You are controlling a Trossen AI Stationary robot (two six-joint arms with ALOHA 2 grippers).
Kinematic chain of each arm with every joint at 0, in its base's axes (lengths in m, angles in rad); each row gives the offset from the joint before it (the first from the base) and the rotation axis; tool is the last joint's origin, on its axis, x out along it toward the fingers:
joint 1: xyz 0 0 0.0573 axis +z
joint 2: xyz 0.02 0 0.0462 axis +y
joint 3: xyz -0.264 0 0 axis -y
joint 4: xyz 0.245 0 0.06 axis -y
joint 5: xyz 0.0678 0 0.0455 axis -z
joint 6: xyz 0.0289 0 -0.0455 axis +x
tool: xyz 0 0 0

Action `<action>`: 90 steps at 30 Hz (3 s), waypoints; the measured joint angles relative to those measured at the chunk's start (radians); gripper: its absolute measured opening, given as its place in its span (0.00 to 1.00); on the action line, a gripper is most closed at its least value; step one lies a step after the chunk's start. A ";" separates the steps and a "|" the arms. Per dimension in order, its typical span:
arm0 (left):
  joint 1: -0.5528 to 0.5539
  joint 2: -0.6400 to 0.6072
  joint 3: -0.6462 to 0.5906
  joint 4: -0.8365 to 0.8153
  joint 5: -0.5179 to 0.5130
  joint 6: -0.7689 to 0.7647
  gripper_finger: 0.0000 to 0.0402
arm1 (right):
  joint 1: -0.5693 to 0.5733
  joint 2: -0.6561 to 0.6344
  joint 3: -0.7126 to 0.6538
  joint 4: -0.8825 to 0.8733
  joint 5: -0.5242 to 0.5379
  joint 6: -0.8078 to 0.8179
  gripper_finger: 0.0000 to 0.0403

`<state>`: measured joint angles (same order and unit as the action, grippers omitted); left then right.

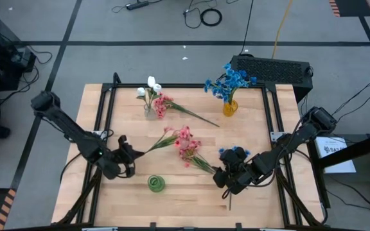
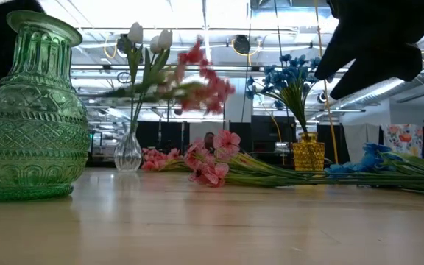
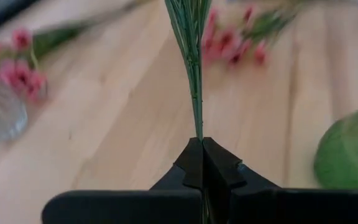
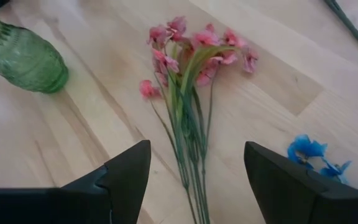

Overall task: Sort flowers into vase by color
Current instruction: Put the bottom left pink flowers into the green vase

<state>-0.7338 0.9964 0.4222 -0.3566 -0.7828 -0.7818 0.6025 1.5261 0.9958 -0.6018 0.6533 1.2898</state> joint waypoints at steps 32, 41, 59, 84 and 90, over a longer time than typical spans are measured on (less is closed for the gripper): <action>0.000 -0.052 0.178 1.032 0.095 1.025 0.00 | -0.089 0.000 0.000 1.153 0.145 -1.142 0.62; -0.007 0.094 0.177 1.326 0.268 1.079 0.00 | -0.164 0.000 0.000 1.433 -0.084 -1.347 0.62; -0.050 0.443 0.047 1.923 0.286 1.209 0.00 | -0.156 0.000 0.000 1.396 -0.083 -1.335 0.62; -0.014 0.600 0.049 1.928 0.272 1.126 0.00 | -0.158 0.000 0.000 1.382 -0.082 -1.335 0.62; 0.011 0.633 0.049 1.929 0.273 1.075 0.00 | -0.158 0.000 0.000 1.374 -0.081 -1.334 0.62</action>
<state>-0.7225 1.6293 0.4713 1.5722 -0.5095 0.2930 0.4446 1.5257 0.9958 0.7723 0.5721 -0.0441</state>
